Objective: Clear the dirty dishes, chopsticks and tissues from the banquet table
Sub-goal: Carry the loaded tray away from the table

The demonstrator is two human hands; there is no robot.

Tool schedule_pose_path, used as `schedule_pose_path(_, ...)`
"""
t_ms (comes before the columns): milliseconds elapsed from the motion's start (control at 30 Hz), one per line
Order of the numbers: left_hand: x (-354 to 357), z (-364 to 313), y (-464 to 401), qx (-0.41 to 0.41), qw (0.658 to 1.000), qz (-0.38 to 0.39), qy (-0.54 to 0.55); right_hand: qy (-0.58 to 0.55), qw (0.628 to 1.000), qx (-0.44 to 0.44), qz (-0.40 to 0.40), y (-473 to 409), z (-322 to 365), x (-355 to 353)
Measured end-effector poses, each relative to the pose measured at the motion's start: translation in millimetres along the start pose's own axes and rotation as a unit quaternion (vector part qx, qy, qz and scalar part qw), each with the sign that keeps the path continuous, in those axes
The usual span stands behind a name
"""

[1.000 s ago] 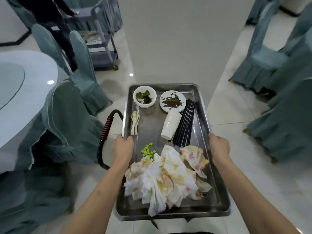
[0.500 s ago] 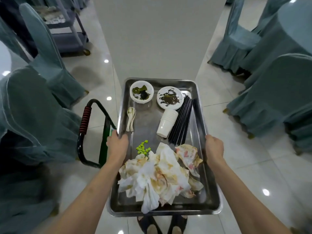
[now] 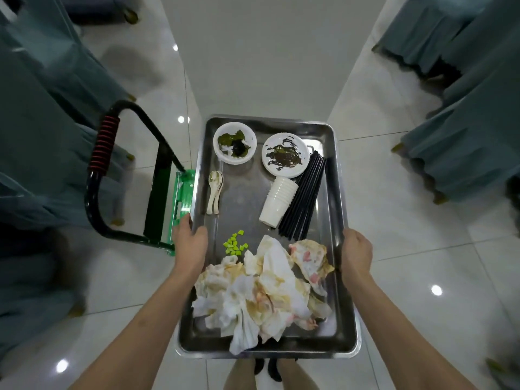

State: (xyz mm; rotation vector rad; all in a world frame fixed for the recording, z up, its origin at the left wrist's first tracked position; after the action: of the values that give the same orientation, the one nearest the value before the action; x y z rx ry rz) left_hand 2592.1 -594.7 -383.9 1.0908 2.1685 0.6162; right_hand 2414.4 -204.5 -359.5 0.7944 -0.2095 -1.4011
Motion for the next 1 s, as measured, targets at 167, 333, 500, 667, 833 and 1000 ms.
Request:
schedule_pose_path(167, 13, 88, -49, -0.018, 1.0, -0.008, 0.006, -0.01, 1.0, 0.001, 0.014, -29, -56, 23)
schedule_pose_path(333, 38, 98, -51, 0.003, 0.999, -0.019, 0.042, -0.008, 1.0, -0.002, 0.018, -65, -107, 43)
schedule_pose_path(500, 67, 141, -93, 0.008, 0.999, -0.014, 0.044, -0.011, 1.0, -0.017, 0.018, -110, -155, 64)
schedule_pose_path(667, 93, 176, -141, 0.027, 0.999, -0.012, 0.04, -0.006, 1.0, -0.009, 0.021, -158, -205, 84)
schedule_pose_path(833, 110, 223, -200, 0.027, 0.999, -0.008, 0.022, -0.011, 1.0, -0.017, 0.02, -204, -238, 107)
schedule_pose_path(1000, 115, 254, -267, 0.046, 0.998, -0.029, 0.022, -0.011, 0.999, -0.025, 0.026, -249, -261, 138)
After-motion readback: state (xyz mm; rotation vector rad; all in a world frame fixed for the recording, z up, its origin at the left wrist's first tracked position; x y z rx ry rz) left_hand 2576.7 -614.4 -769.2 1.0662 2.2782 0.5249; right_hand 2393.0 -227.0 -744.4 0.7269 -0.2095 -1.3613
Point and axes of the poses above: each hand's wrist, its own y-axis away from the middle knuckle, its own x-axis out of the palm, z = x × y, the point moved 8 cm from there along -y, towards the middle knuckle, and after that the axes turned 14 degrees about z, right-handed, at the moved point
